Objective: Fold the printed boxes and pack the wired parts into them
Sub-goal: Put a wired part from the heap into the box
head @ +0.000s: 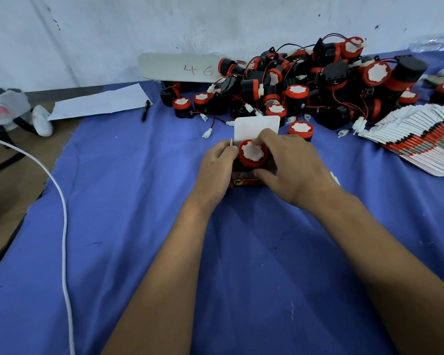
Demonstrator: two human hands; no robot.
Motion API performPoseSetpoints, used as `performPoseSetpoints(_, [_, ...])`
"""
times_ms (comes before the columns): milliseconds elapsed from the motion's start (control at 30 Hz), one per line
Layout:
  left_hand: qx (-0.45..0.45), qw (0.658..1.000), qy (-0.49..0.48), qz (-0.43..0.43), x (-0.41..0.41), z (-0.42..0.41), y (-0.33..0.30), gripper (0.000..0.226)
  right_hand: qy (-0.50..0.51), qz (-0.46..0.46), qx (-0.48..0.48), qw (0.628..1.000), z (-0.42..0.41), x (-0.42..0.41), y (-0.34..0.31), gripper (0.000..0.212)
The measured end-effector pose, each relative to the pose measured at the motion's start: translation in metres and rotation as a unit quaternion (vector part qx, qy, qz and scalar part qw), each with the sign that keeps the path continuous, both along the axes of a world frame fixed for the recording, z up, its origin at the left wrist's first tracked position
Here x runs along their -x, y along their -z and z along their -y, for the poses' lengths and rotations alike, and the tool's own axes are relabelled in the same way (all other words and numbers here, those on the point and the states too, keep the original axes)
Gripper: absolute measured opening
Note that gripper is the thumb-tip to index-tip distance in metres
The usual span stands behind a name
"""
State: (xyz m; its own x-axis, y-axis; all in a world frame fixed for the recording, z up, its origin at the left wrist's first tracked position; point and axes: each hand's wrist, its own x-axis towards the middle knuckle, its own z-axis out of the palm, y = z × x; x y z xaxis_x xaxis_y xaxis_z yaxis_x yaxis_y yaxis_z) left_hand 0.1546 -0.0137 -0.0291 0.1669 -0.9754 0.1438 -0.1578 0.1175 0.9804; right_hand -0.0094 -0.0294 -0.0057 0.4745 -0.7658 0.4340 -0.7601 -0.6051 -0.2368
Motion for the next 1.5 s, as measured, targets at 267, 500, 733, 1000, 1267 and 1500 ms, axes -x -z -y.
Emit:
performPoseSetpoints(267, [0.029,0.997,-0.017,0.070,0.003,0.000,0.003,0.023,0.054,-0.052,0.069,0.995,-0.001,-0.005,0.000,0.033])
performPoseSetpoints(500, [0.040,0.989,-0.073,0.118,0.012,0.006,0.011,0.018,0.134,-0.043,0.058,0.988,-0.003,-0.006,-0.002,0.035])
performPoseSetpoints(733, [0.046,0.987,-0.095,0.122,0.018,0.008,0.014,0.014,0.179,-0.028,0.041,0.983,0.001,-0.004,-0.004,0.032])
performPoseSetpoints(1000, [0.025,0.991,-0.105,0.072,0.016,0.009,0.010,0.015,0.226,0.079,0.025,0.971,0.004,0.020,-0.020,0.023])
performPoseSetpoints(1267, [0.010,0.992,-0.109,0.070,0.015,0.010,0.010,0.008,0.020,0.196,0.035,0.980,-0.006,0.017,-0.033,0.007])
performPoseSetpoints(1500, [0.006,0.993,-0.109,0.054,0.020,0.010,0.011,0.010,0.069,0.008,0.045,0.997,-0.005,-0.014,-0.013,0.022])
